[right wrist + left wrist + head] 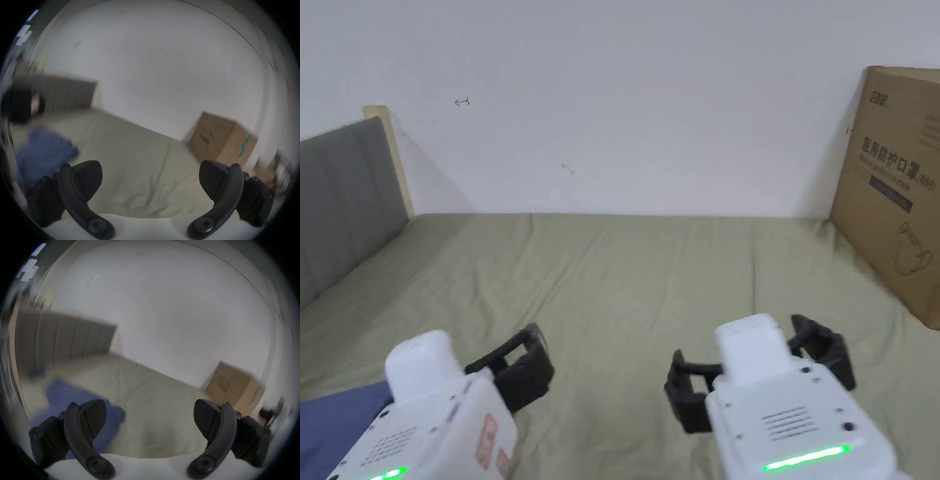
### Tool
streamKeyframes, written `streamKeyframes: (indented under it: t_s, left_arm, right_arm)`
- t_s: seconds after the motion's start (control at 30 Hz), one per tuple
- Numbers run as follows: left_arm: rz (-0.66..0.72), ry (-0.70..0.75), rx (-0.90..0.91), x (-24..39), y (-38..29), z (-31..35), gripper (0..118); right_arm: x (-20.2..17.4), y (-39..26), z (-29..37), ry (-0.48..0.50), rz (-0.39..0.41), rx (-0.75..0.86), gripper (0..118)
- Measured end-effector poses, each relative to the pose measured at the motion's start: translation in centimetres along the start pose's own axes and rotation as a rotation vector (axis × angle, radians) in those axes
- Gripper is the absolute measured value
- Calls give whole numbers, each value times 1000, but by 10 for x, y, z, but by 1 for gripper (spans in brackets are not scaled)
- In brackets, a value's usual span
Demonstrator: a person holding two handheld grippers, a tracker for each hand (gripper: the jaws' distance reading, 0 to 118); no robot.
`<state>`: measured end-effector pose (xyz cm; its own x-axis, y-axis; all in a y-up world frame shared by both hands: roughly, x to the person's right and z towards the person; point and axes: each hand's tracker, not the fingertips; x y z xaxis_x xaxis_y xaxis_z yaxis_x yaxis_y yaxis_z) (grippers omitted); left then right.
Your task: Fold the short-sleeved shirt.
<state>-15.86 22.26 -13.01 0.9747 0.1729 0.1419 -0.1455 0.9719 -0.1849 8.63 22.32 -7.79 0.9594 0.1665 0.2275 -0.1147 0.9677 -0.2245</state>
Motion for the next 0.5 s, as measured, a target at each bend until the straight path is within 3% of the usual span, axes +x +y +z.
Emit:
streamKeyframes:
  t_s: [0.07,0.1,0.17,0.3,0.5]
  left_arm:
    - [-255,-6,72,24,4,8,111]
    - [-358,-23,81,32,0,11,111]
    - [-454,-23,75,46,-7,12,111]
    - [-289,-110,13,39,-10,7,111]
    - [-157,-103,77,28,7,7,111]
  right_arm:
    - [22,-9,1,68,-230,20,117]
    - [30,-19,1,40,-286,8,117]
    - [38,-35,1,-24,-296,-33,117]
    - [35,-38,11,-67,-235,34,117]
    - [38,-15,15,-122,-289,72,117]
